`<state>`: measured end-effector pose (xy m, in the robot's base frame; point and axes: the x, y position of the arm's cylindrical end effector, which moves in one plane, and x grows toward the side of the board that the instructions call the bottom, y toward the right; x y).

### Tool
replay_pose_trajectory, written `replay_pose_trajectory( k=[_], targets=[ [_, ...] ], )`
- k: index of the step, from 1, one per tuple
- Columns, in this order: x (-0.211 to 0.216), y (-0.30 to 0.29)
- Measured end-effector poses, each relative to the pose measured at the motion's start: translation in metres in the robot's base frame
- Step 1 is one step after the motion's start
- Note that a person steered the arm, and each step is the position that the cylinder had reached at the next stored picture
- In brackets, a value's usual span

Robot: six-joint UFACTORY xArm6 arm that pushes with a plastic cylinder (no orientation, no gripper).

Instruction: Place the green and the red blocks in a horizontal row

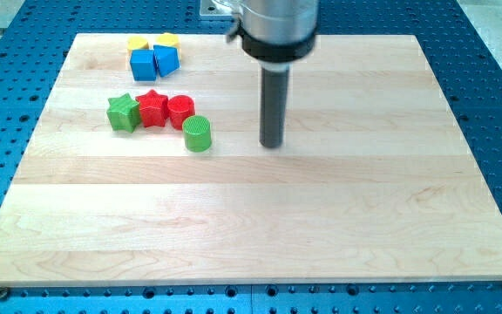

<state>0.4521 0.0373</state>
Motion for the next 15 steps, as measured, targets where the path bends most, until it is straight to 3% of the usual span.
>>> replay_pose_trajectory(
  k=[1, 2, 3, 4, 6, 8, 9, 10, 13, 15],
  targets=[
    [0.033, -0.04],
    [0.029, -0.102],
    [0.019, -0.111],
    [0.019, -0.111],
    [-0.032, -0.096],
    [-0.034, -0.091],
    [-0.034, -0.059],
    [-0.033, -0.074],
    [-0.046, -0.339],
    [-0.046, -0.342]
  ],
)
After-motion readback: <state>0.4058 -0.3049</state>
